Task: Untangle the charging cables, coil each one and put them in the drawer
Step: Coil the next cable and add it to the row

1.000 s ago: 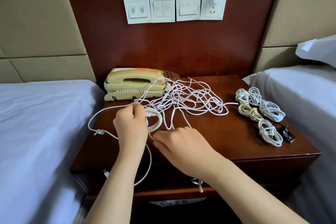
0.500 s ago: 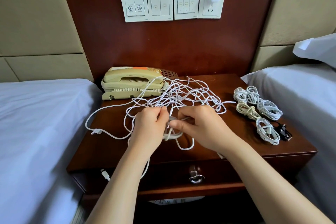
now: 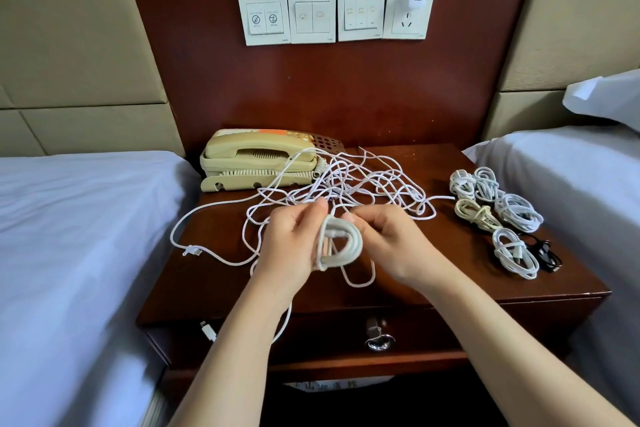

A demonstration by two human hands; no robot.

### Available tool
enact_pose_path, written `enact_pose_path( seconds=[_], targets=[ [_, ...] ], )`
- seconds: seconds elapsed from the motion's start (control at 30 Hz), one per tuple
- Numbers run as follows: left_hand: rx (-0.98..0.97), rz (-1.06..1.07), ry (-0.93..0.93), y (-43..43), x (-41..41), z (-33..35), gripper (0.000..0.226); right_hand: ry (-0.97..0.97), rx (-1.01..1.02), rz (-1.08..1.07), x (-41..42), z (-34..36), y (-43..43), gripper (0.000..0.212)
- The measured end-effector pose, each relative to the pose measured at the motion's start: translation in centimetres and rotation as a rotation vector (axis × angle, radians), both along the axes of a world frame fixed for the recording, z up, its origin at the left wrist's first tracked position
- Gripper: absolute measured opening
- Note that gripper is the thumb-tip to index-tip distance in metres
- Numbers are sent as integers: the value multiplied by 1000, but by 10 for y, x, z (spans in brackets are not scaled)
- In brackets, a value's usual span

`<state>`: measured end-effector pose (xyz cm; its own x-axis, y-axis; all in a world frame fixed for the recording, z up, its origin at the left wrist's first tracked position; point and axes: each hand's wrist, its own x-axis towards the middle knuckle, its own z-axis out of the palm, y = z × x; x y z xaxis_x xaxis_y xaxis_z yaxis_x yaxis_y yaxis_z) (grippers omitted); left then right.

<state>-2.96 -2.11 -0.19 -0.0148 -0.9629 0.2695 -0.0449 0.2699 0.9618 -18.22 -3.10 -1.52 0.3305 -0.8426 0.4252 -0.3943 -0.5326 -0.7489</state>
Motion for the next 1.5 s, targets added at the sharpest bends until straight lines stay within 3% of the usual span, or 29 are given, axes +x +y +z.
enact_pose_path(
  seconds=[0.13,0.27,0.4,0.57,0.77,0.87,0.97,1.13,1.27,1.4,1.5],
  targets=[
    [110,250,212,-12,8,-1,43,325,-153,-64,19,-7,12,37],
    [-134,531,-109,-17,20,-1,52,512,-381,-63,40,-2,28,28],
    [-295,617,-302,-16,28,0,56,545,-470,-63,45,5,34,23],
    [-364,602,-447,-17,25,-3,53,554,-545,-79,44,5,35,27],
    [-255,520,-635,-15,11,-6,42,567,-592,-76,31,6,36,25],
    [-232,368,-713,-13,4,-6,44,530,-589,-123,18,13,31,30],
    [-231,133,-742,-9,-1,-6,47,496,-568,-128,4,16,22,21],
    [-109,-94,-657,-8,1,-5,46,331,-310,-39,-3,13,14,30],
    [14,-250,-429,-7,5,-5,43,106,-110,69,-2,11,15,33],
    [216,-358,-16,1,3,2,41,31,-134,26,1,7,14,41],
    [359,-361,209,4,9,4,39,198,-362,-78,9,2,20,41]
  ],
)
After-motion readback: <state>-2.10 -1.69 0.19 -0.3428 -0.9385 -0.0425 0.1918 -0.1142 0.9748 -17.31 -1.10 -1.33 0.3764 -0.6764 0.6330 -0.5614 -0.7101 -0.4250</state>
